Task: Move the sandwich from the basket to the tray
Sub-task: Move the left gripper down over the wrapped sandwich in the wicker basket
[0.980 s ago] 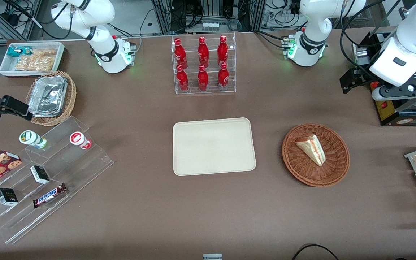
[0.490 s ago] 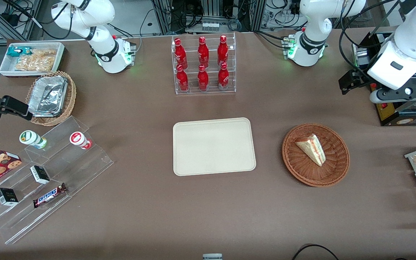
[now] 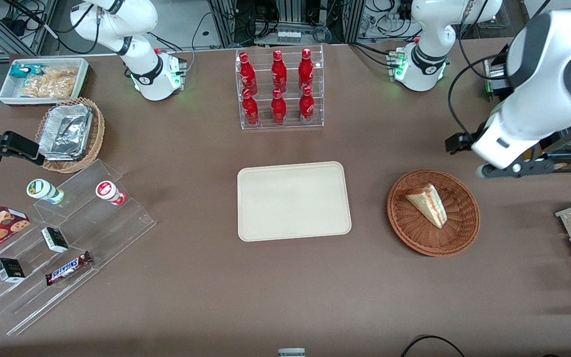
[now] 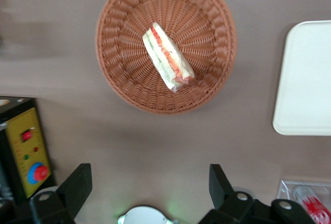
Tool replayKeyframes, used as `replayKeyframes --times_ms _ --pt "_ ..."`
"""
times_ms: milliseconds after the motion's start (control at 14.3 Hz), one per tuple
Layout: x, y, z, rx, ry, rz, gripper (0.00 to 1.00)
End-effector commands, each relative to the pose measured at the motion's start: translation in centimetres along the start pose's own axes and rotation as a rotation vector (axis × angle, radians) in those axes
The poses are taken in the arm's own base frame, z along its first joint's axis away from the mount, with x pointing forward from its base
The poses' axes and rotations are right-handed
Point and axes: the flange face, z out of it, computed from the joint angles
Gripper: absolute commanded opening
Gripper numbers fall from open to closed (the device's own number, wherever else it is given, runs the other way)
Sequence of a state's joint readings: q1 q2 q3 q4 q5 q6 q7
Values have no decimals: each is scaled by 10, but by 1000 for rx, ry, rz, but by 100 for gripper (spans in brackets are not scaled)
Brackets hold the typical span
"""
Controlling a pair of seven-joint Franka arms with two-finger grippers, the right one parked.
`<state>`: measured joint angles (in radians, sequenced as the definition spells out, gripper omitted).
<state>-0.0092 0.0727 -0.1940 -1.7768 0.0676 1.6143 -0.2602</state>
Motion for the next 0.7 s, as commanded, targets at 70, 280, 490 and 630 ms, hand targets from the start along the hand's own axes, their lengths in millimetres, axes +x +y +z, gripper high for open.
replayKeyframes --times_ms 70,280,490,630 --pt "0 7 95 -5 14 -131 100" --pt "9 19 157 -49 43 -334 100" --pt "17 28 182 -72 50 -450 100" --pt "24 25 189 -90 62 -495 100"
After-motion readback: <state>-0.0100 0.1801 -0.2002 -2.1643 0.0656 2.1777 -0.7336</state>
